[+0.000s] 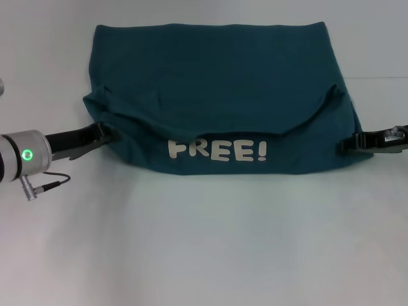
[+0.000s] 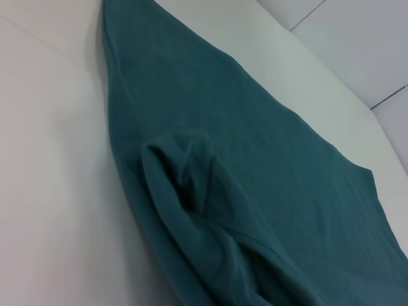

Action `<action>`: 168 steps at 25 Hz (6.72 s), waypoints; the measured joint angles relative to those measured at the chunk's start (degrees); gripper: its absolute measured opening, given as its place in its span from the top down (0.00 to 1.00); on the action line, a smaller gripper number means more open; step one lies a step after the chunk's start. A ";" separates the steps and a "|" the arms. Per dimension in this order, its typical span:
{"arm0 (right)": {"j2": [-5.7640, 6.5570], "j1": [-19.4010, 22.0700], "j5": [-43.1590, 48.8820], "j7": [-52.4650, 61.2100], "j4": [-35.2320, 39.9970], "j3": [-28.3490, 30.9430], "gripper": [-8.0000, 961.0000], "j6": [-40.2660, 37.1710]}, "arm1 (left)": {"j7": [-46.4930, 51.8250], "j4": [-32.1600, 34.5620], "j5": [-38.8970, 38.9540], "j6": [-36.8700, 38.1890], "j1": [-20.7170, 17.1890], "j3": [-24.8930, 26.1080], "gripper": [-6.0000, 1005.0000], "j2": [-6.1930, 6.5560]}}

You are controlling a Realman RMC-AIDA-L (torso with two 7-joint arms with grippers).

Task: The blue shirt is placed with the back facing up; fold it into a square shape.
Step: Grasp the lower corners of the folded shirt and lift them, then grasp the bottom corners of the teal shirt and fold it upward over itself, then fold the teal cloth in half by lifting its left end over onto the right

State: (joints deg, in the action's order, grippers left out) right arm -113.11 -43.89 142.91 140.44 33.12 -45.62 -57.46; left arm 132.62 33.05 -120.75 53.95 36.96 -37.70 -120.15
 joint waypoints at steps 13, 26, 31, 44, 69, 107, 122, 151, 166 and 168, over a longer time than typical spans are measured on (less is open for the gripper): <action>1.28 0.26 0.01 0.16 0.66 0.24 0.91 -4.06 | 0.22 0.22 -1.33 4.58 -0.20 0.00 0.99 1.04; 5.20 5.19 0.03 0.05 8.63 2.20 0.95 -29.65 | 11.11 15.42 -11.56 33.65 -7.64 0.74 0.99 3.13; 5.35 6.59 0.99 -2.33 8.35 2.03 0.94 -36.66 | 11.96 18.40 -16.04 41.78 -9.37 0.71 0.99 2.67; 5.47 9.09 1.31 -7.59 8.03 4.86 0.94 -42.54 | 10.40 20.58 -22.69 49.93 -10.53 1.96 0.99 2.35; 3.53 3.03 -9.74 -3.54 7.47 13.88 0.94 -11.30 | 17.15 14.06 -19.42 26.61 5.57 8.12 0.96 4.44; -2.63 -10.64 -6.15 -2.89 -8.63 -3.93 0.94 36.73 | 21.55 3.78 -20.23 -10.83 11.33 -3.68 0.88 3.14; -2.64 -10.73 -6.06 -3.23 -8.85 -4.05 0.94 37.04 | 21.17 0.84 -20.21 -16.03 12.62 -5.23 0.85 2.95; 3.22 13.03 -32.94 -5.84 4.15 9.46 0.23 -18.56 | 17.69 10.84 7.65 11.02 -4.77 1.17 0.32 1.37; 4.01 21.28 -38.67 -16.26 -2.88 18.46 0.23 -32.61 | 20.22 4.82 5.98 22.49 -14.20 13.27 0.33 0.16; 3.95 20.77 -38.42 -16.27 -2.88 18.42 0.23 -32.27 | 21.12 3.81 5.08 20.52 -14.24 13.16 0.33 0.03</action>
State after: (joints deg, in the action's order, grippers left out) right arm -109.16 -23.12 104.49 124.18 30.24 -27.20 -89.72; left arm 153.74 36.86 -115.67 74.48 22.72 -24.54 -120.12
